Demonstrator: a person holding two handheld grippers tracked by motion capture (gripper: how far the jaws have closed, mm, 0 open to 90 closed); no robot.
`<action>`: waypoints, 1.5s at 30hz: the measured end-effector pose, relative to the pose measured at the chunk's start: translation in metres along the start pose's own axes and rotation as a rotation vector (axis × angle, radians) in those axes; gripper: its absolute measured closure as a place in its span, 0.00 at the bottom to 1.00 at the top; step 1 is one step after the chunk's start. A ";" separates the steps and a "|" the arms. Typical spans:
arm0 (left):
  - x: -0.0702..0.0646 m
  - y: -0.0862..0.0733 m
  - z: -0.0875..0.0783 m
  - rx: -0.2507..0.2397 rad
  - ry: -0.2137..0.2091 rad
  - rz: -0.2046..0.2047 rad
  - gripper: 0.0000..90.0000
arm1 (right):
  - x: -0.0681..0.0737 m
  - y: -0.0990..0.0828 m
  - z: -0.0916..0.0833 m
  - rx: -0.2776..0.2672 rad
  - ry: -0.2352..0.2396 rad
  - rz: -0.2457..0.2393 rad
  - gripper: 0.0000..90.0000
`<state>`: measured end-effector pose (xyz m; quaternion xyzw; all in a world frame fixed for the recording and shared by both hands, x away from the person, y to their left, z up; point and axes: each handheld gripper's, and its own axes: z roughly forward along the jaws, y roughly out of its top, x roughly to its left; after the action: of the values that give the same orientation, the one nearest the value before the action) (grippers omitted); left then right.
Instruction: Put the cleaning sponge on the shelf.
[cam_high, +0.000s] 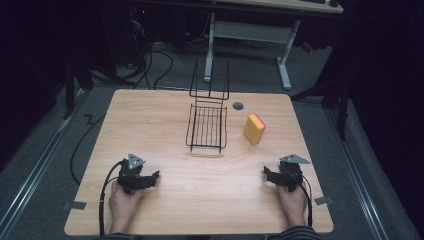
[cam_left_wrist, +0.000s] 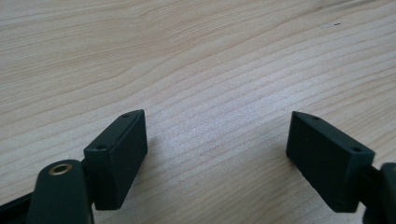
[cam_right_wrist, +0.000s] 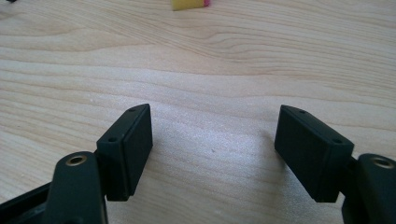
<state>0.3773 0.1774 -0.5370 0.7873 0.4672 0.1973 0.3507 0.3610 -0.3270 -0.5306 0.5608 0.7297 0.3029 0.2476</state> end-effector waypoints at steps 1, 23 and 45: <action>0.000 0.000 0.000 0.000 0.000 0.000 0.23 | 0.000 0.000 0.000 0.000 0.000 0.000 0.31; 0.000 0.000 0.000 0.001 -0.001 0.000 0.23 | 0.001 0.000 0.000 0.004 0.006 -0.002 0.28; 0.000 0.000 0.000 0.001 -0.001 0.000 0.23 | -0.001 -0.006 -0.012 -0.038 0.046 0.004 0.28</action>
<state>0.3774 0.1775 -0.5369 0.7874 0.4673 0.1968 0.3507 0.3487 -0.3309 -0.5260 0.5504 0.7281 0.3300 0.2409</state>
